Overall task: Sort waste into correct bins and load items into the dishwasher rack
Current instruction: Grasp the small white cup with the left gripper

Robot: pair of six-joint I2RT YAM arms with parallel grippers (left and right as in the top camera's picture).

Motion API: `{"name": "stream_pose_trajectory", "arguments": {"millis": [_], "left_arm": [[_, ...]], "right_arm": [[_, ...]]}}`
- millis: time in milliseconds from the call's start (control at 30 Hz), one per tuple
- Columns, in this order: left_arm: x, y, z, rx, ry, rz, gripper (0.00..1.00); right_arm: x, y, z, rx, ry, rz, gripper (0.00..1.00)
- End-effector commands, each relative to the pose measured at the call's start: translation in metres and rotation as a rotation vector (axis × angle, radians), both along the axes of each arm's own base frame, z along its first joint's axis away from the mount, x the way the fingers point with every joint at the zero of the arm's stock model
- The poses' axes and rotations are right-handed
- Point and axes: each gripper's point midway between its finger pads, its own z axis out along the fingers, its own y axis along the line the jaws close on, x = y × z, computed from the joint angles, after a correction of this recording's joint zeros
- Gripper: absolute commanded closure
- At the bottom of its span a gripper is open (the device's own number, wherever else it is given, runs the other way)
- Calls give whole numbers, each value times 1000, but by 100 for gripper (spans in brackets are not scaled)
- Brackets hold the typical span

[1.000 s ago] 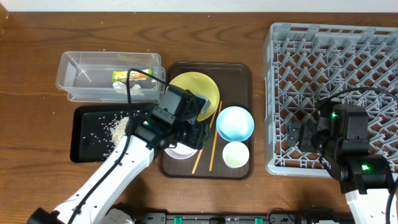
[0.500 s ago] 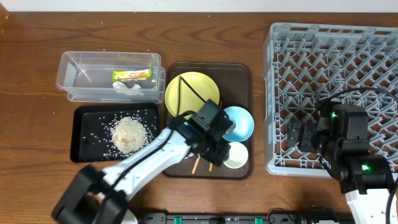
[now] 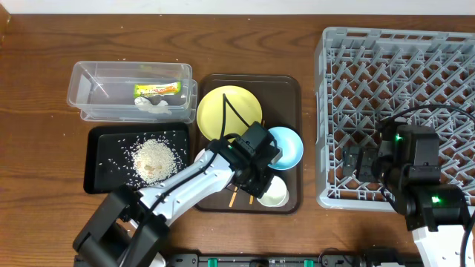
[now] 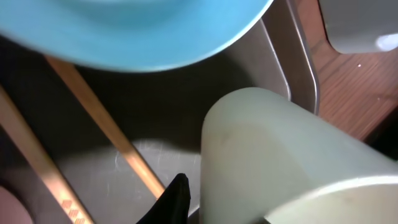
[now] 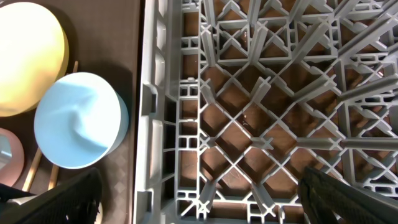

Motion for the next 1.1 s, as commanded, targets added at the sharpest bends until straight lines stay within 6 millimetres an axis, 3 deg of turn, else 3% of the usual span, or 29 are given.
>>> {"name": "stream_pose_trajectory", "arguments": {"millis": [0,133,300,433,500,667,833,1067], "left_arm": [[11,1,24,-51,-45,31,81],[32,13,61,-126,-119,132,88],[78,45,107,-260,-168,431,94],[97,54,126,-425,-102,487,94],[95,55,128,-460,-60,483,94],[77,45,122,-447,-41,382,71],[50,25,115,-402,-45,248,60],[31,20,85,-161,-152,188,57]], "right_arm": [[3,0,8,7,-22,-7,1],[10,-8,13,-28,-54,-35,1],[20,-11,21,-42,-110,-51,1],[22,-10,23,-38,-119,-48,1],[20,-11,21,-39,-108,-48,1],[16,-11,18,-41,-86,-48,1],[15,-11,17,-41,-81,-48,1],[14,-11,16,-41,-78,-47,1]]}}
